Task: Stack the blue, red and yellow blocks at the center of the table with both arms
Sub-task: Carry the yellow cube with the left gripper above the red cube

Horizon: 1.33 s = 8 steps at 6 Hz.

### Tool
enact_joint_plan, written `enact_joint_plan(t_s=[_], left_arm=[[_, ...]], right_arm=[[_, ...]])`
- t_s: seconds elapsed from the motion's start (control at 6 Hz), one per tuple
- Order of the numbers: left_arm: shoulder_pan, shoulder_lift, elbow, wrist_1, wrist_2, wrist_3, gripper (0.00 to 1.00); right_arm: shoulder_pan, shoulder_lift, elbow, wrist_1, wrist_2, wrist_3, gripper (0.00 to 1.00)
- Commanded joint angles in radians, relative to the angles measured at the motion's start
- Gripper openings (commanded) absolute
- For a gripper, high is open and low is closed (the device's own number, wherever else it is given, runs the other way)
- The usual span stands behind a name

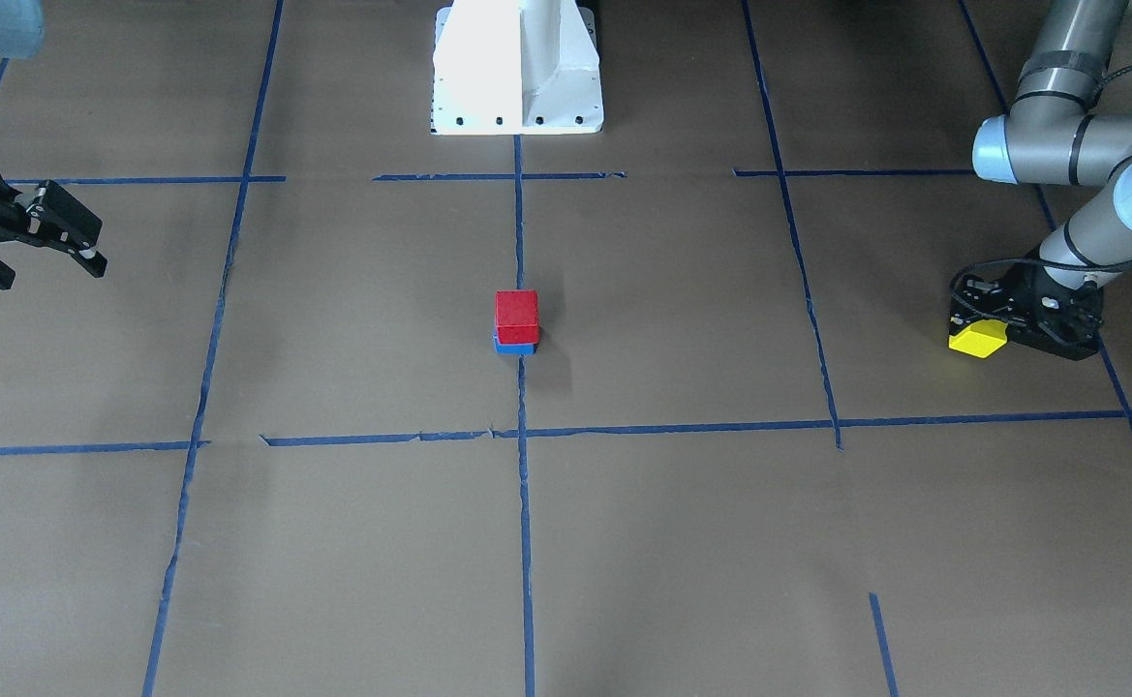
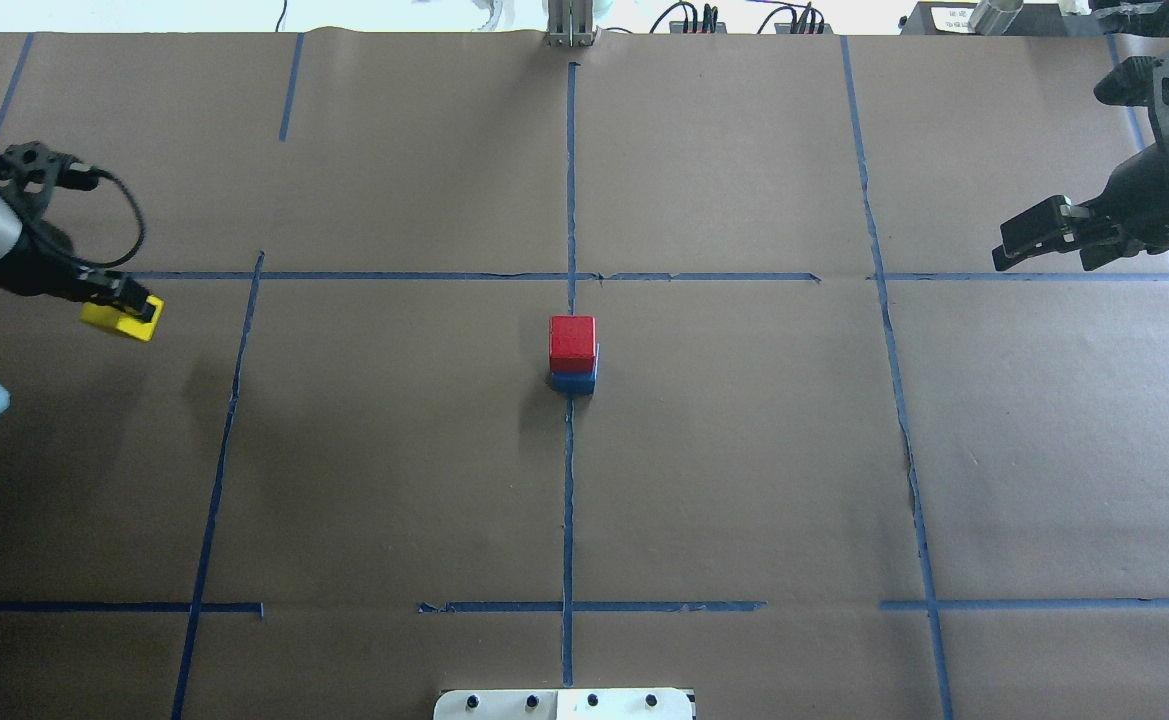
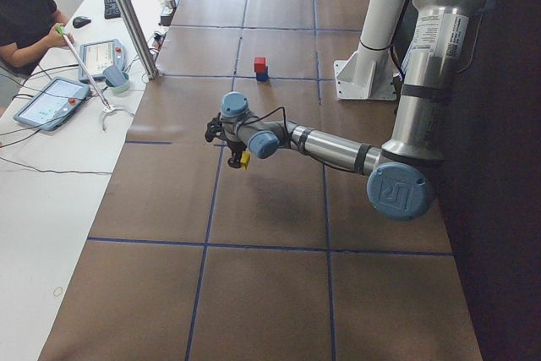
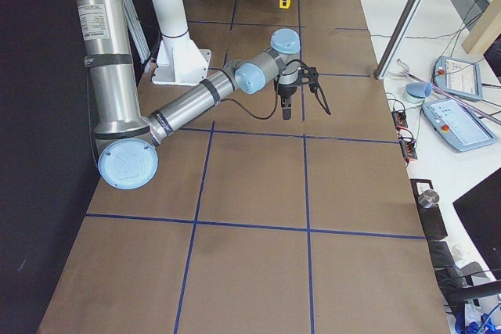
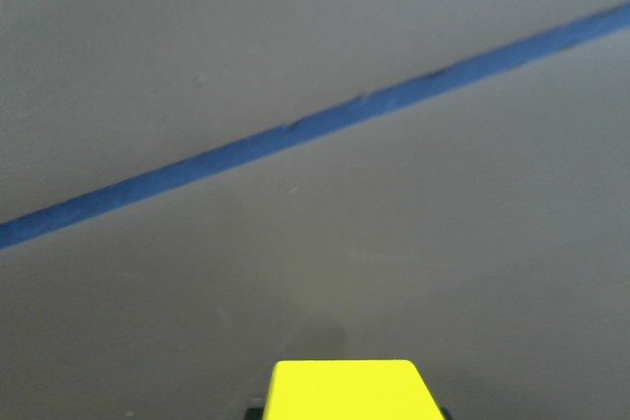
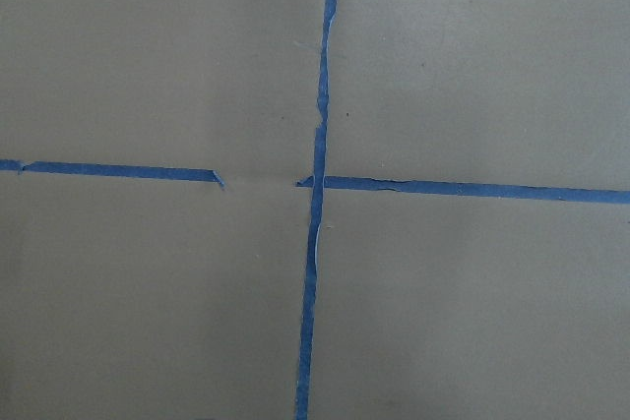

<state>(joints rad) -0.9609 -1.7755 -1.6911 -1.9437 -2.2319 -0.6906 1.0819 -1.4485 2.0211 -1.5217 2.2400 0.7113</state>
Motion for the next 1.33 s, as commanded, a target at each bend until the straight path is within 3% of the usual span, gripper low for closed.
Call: enact_joint_plan(t_s=[0.0, 0.17, 0.5, 1.17], left_arm=[[0.144, -0.272, -0.123, 0.316, 0.008, -0.284, 0.0], [0.225, -0.423, -0.128, 0.422, 0.021, -0.406, 0.0], [0.382, -0.618, -0.066, 0.553, 0.214, -0.452, 0.0], [0.389, -0.771, 0.172, 0.54, 0.276, -0.464, 0.0]], right_arm=[[0.0, 0.0, -0.007, 0.0, -0.019, -0.001, 1.0], [0.0, 0.0, -0.012, 0.0, -0.019, -0.003, 1.0], [0.0, 0.002, -0.019, 0.0, -0.02, -0.003, 1.0], [0.0, 0.0, -0.012, 0.0, -0.019, -0.003, 1.0]])
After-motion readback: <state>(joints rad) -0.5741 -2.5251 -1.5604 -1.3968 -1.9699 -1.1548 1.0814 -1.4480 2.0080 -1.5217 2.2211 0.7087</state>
